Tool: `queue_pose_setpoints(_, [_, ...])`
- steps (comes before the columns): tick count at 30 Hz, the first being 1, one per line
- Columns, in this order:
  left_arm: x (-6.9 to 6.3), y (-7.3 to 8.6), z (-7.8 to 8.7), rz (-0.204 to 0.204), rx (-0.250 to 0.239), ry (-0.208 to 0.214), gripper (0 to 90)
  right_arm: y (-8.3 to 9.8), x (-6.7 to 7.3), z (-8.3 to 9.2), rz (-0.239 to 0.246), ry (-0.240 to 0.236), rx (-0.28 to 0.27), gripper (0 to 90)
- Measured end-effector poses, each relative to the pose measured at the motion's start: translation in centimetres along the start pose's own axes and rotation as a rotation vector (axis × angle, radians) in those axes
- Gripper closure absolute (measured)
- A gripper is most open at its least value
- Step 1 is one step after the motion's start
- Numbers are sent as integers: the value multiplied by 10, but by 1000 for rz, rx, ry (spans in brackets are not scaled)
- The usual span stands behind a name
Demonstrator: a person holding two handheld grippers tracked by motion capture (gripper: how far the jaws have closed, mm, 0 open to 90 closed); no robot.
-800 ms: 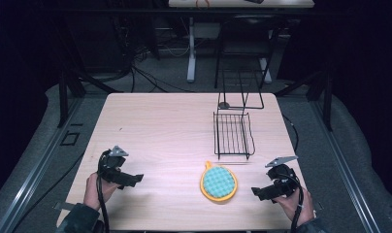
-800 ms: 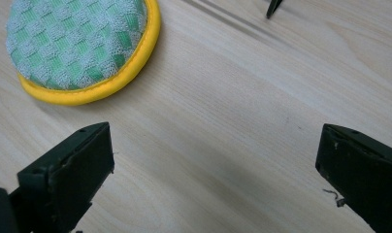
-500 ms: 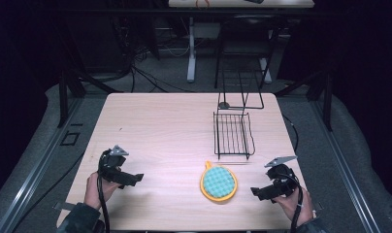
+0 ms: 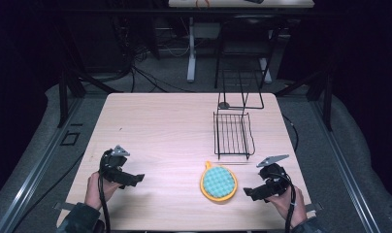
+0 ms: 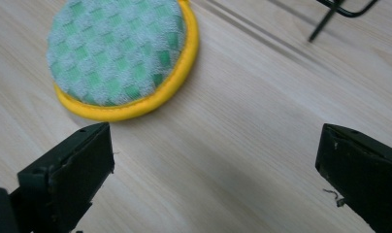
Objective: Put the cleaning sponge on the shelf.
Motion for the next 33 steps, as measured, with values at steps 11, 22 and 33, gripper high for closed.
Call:
queue_pose_setpoints(11, [0,-1,-3,-5,10,5,0,-18,22,-16,34,-78,-19,4])
queue_pose_setpoints(22, [-2,-2,-6,-14,26,17,0,-40,49,-46,105,-132,12,80])
queue_pose_setpoints(33, [-2,0,-6,-12,36,8,0,-50,57,-68,146,-75,59,389])
Point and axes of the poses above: each handheld gripper's, and its own axes: z roughly backward along the jaws, y roughly out of its underside, x roughly to its left, the point moved 8 cm from there along -z, roughly forward along the jaws, and after that the axes turned 5 degrees about -x, right-handed, at the moved point
